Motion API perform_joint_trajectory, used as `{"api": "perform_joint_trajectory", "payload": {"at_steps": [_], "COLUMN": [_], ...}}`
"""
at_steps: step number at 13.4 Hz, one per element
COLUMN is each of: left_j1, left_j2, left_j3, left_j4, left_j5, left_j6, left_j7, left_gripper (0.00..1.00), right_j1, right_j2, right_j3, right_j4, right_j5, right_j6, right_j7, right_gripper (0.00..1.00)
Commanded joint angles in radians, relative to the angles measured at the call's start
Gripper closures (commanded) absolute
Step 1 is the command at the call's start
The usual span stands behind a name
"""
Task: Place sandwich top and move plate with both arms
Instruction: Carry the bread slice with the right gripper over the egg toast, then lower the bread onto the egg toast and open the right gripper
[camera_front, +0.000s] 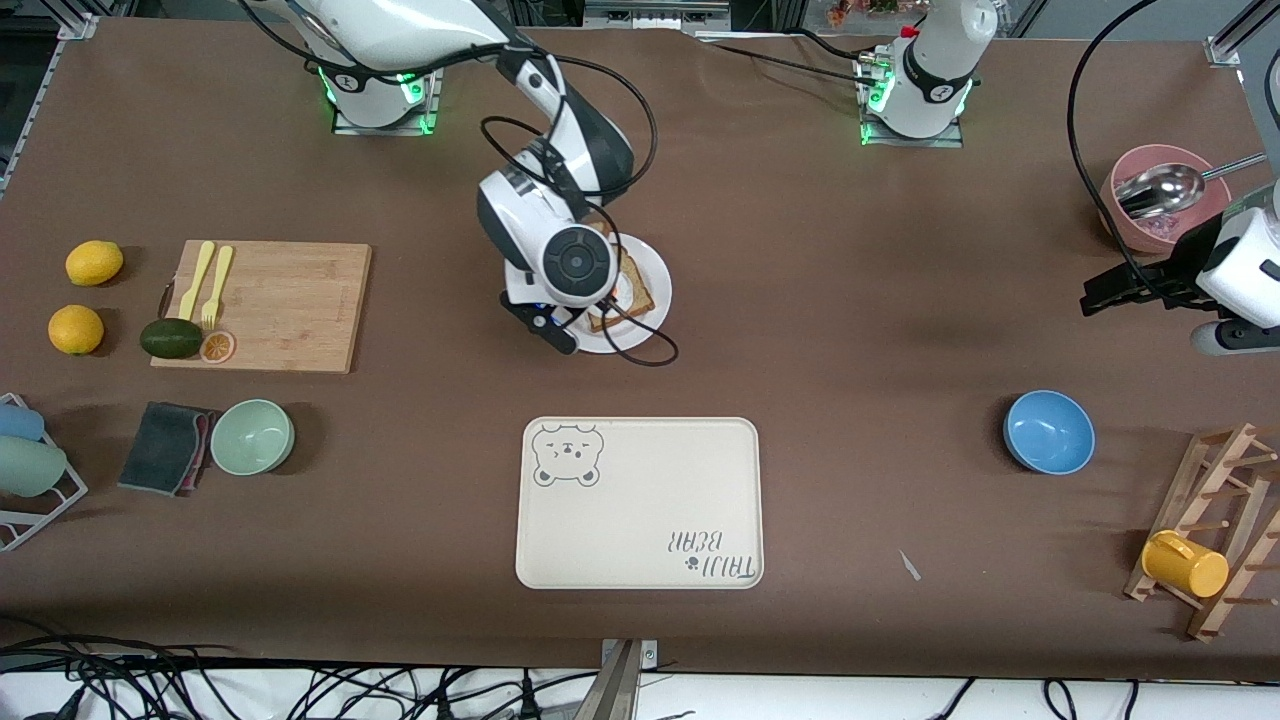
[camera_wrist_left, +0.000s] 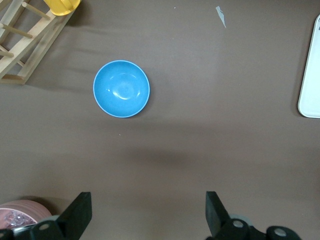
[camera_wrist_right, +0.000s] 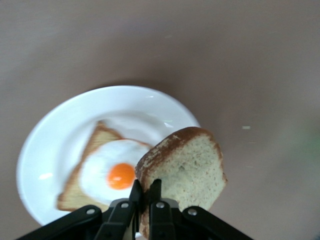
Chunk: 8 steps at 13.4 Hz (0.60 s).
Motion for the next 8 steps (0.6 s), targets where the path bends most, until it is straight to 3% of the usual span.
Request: {"api": "perform_joint_trajectory", "payload": {"at_steps": [1,3,4,5,8], "left_j1": [-0.008,-0.008,-0.008,-0.008,-0.006], "left_j2": [0.004,0.002,0.004,0.004,0.004], "left_j3": [0.006,0.006,0.006,0.006,0.006], "left_j4": [0.014,0.014,0.014,0.014,0.015], "left_j5": [-0.019,-0.019,-0.019,-0.02,-0.019], "left_j6": [-0.015,-0.015,-0.015,-0.015,-0.015], "left_j7": [-0.009,-0.009,-0.009,-0.009,-0.009], "left_gripper": [0.0,0.0,0.0,0.0,0.0], "right_j1": [0.019,0.026,0.026,0.028,0.034], "right_j2": [0.038,0.05,0.055,0.06,0.047], "right_j3": [-0.006,-0.006,-0.007,-0.009,-0.013], "right_j4": [0.044,0.046,0.046,0.046,0.049], "right_j5": [0.019,0.017,0.014,-0.002,-0.029], "right_j6": [0.082,0.11,0.121,0.137,0.142], "right_j7": [0.037,0.034,0.026,0.04,0.028], "right_gripper": [1.0,1.0,0.71,0.04,0.0]}}
